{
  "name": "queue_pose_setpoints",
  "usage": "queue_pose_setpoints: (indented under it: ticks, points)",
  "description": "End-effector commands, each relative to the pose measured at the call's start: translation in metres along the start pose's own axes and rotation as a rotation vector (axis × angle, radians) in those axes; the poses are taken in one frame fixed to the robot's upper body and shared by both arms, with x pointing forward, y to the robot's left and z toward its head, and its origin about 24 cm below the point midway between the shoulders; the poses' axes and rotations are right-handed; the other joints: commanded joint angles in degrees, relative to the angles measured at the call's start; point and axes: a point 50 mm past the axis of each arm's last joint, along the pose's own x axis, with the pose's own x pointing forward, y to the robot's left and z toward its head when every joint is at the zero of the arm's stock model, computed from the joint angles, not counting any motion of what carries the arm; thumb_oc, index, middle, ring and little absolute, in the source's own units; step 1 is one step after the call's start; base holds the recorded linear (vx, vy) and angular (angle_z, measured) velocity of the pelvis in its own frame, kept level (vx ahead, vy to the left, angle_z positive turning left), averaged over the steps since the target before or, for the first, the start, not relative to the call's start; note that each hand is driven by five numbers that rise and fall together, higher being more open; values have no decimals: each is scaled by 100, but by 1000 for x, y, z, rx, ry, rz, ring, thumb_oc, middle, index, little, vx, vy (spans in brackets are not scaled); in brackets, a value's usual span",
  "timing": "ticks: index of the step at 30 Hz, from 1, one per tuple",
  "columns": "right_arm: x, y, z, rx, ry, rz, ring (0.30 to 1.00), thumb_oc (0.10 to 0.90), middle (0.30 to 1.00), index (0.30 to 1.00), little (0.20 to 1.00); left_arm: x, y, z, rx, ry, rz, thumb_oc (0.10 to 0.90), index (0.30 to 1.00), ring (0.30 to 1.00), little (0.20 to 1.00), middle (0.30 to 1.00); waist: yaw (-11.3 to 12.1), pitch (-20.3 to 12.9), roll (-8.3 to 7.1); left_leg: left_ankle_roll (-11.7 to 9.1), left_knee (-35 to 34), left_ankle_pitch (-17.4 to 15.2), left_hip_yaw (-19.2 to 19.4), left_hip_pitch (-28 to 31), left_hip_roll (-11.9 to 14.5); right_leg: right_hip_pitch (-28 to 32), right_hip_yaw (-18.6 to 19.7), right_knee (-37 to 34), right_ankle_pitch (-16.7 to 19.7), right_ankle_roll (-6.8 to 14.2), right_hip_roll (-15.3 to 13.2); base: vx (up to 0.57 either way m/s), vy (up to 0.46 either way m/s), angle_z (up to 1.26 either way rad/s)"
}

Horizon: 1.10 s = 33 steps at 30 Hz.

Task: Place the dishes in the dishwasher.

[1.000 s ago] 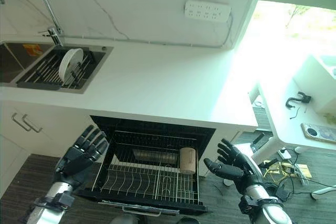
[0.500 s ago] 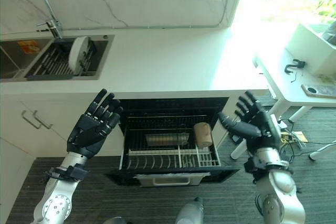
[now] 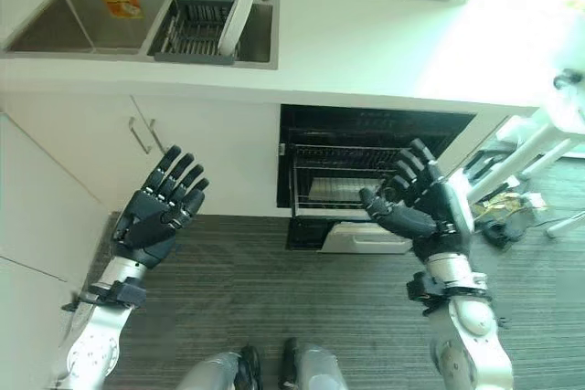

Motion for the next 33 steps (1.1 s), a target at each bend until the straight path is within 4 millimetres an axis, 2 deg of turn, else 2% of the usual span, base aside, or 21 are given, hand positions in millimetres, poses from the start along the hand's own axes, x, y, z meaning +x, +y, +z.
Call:
queue_pose_setpoints:
  ticks: [1, 2, 3, 4, 6, 7, 12, 15, 17, 19, 20, 21, 23, 24, 26, 27, 29, 33]
  points:
    - [14, 2, 45, -14, -306, -5, 900, 800, 900, 900, 900, 12, -31, 36, 83, -157, -213, 800, 900, 900, 900, 900, 160, -537, -192, -418, -351, -246, -131, 963, 44, 431, -353, -883, 406, -65, 204, 95, -50, 31]
    - [14, -1, 48, -31, -316, -22, 900, 800, 900, 900, 900, 13, -34, 33, 79, -145, -223, 800, 900, 900, 900, 900, 214, -573, -288, -606, -351, 269, 37, 925, 22, 538, -362, -883, 249, -171, 99, 99, 37, 89]
    - [16, -1, 52, -39, -325, -25, 900, 800, 900, 900, 900, 14, -37, 31, 62, -142, -222, 800, 900, 900, 900, 900, 198, -581, -318, -718, -351, 512, 334, 813, 242, 611, -375, -883, 177, -232, 13, 156, 366, 91]
    - [28, 5, 60, -57, -340, 27, 900, 800, 900, 900, 900, 13, -36, 34, 56, -178, -192, 800, 900, 900, 900, 900, 160, -600, -198, -795, -351, 298, 535, 370, 875, 705, -122, -883, -22, -182, 12, 211, 502, 91]
    - [29, 8, 60, -78, -338, 72, 900, 800, 900, 900, 900, 7, -31, 40, 55, -214, -155, 800, 900, 900, 900, 900, 268, -656, -38, -1046, -351, 597, -32, -391, 1293, 806, 263, -883, -263, -184, 183, 318, 497, 12]
    - [28, 8, 60, -72, -343, 80, 900, 800, 900, 900, 900, 5, -29, 40, 61, -222, -150, 800, 900, 900, 900, 900, 313, -665, -19, -1070, -351, 628, -237, -523, 1322, 863, 361, -883, -328, -195, 209, 253, 301, -47]
    - [23, 8, 61, -60, -382, 69, 900, 800, 900, 900, 900, 6, -29, 44, 140, -242, -183, 800, 900, 900, 900, 900, 303, -737, 71, -954, -351, 451, -258, -483, 1288, 1028, 311, -883, -365, -21, 10, 215, 341, -87]
    - [20, 8, 57, -48, -372, 46, 900, 800, 900, 900, 900, 15, -31, 51, 207, -251, -192, 800, 900, 900, 900, 900, 254, -782, 123, -775, -351, 287, -373, -359, 1095, 1174, 250, -883, -70, 183, -84, 240, 356, -22]
    - [18, 9, 52, -45, -362, 25, 900, 800, 900, 900, 900, 21, -34, 55, 335, -262, -196, 800, 900, 900, 900, 900, 232, -780, 122, -597, -351, 178, -462, -271, 890, 978, 252, -109, 347, 414, -183, 232, 338, 24]
    - [16, 11, 48, -35, -348, 16, 900, 800, 900, 900, 900, 24, -37, 58, 401, -268, -195, 800, 900, 900, 900, 900, 250, -782, 77, -449, -351, 104, -479, -237, 716, 691, 334, 911, 636, 494, -307, 199, 273, 27]
    - [17, 16, 45, -28, -342, 25, 900, 800, 900, 900, 900, 26, -42, 60, 456, -273, -205, 800, 900, 900, 900, 900, 279, -742, 56, -386, -351, 36, -414, -175, 658, 332, 269, 1358, 736, 432, -395, 309, 198, 5]
    - [20, 18, 45, -27, -339, 45, 900, 800, 900, 900, 900, 29, -48, 65, 528, -286, -216, 800, 900, 900, 900, 900, 326, -720, -1, -420, -351, 36, -352, -147, 646, 392, 36, 481, 580, 346, -202, 266, 80, -14]
    - [20, 19, 46, -24, -341, 54, 900, 800, 900, 900, 900, 29, -50, 67, 537, -286, -220, 800, 900, 900, 900, 900, 329, -699, -12, -468, -351, 34, -320, -107, 683, 541, -102, -224, 587, 288, -63, 188, -82, -38]
    - [20, 20, 48, -29, -346, 72, 900, 800, 900, 900, 900, 30, -51, 69, 535, -290, -219, 800, 900, 900, 900, 900, 320, -648, -99, -526, -351, 4, -209, -28, 678, 493, -239, -883, 540, 227, -74, 163, -137, -38]
    - [20, 21, 51, -19, -356, 96, 900, 800, 900, 900, 900, 28, -52, 69, 537, -293, -213, 800, 900, 900, 900, 900, 287, -603, -215, -539, -351, -88, -84, 84, 630, 163, -156, -883, 565, 255, -203, 172, -163, -39]
    - [19, 23, 52, -14, -364, 107, 900, 800, 900, 900, 900, 27, -52, 69, 547, -296, -210, 800, 900, 900, 900, 900, 247, -598, -241, -518, -351, -144, -89, 134, 606, 55, -44, -883, 714, 286, -211, 178, -162, -43]
    - [19, 23, 54, -15, -376, 103, 900, 800, 900, 900, 900, 27, -55, 68, 575, -298, -215, 800, 900, 900, 900, 900, 214, -615, -254, -498, -351, -199, -138, 174, 593, 10, 131, -883, 558, 231, -129, 217, -224, -15]
    - [27, 27, 57, -5, -393, 104, 900, 800, 900, 900, 900, 32, -60, 64, 547, -289, -217, 800, 900, 900, 900, 900, 196, -731, -257, -543, -351, -158, -120, 286, 630, 173, 227, -883, 273, 65, 33, 286, -291, 19]
